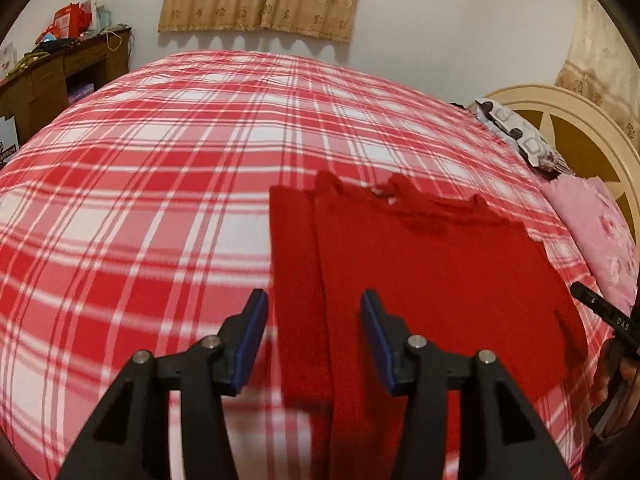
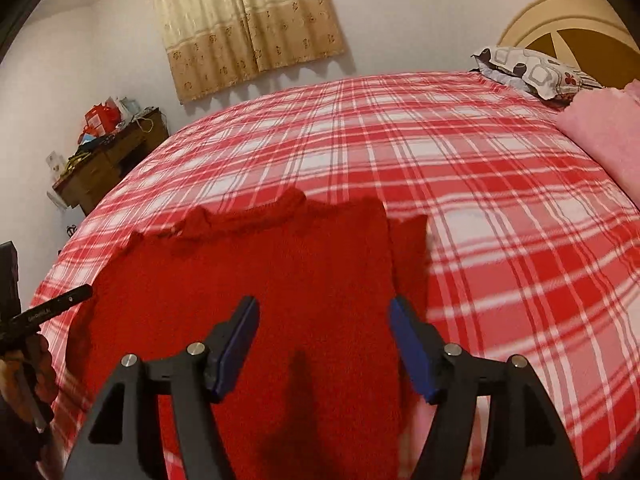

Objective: Fold small clothes

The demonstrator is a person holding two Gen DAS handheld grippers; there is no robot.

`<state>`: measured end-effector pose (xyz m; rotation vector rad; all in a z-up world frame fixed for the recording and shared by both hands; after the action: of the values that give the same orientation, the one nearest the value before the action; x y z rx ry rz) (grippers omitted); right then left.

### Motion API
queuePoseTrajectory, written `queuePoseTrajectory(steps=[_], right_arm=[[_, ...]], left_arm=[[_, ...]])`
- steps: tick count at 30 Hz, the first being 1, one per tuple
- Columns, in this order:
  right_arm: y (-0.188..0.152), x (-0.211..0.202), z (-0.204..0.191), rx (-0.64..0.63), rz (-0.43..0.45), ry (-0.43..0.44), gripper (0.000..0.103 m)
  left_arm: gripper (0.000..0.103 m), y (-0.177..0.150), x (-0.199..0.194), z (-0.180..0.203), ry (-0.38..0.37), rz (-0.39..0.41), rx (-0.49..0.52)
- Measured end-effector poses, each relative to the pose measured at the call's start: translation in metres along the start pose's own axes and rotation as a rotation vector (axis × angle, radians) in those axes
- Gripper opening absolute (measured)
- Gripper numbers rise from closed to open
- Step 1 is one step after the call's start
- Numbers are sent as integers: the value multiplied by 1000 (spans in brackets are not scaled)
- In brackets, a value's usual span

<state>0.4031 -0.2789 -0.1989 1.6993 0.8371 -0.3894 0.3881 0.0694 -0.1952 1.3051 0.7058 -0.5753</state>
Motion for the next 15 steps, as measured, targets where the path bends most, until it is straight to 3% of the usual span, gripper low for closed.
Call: queuePoseTrajectory(steps=[5,11,13,15], right_arm=[[-28,-28,-2,-19,-16,-1,68],[-51,-39,-2,-7,-30,-5,66],[-54,-38,-1,0,-35,1,48],[-56,-35,1,17,-49,9,44]], left_arm=[[56,-27,-30,-1,-20,44,33],[58,-45,-29,9,-43,21,29],[58,-47,-26,14,-51,22,31],[58,-50,-21,13,-47,10,28]])
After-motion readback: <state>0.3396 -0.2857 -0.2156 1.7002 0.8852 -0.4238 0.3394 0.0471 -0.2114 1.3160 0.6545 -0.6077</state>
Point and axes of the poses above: each gripper's, at about its wrist camera, not at the fingertips, and x roughly the way its jaws point, z to its right, y to its top, the point moved 10 cm from there along x, roughly the way its jaws point, and after that the axes turned 9 degrees about y, right-handed, at the moved point
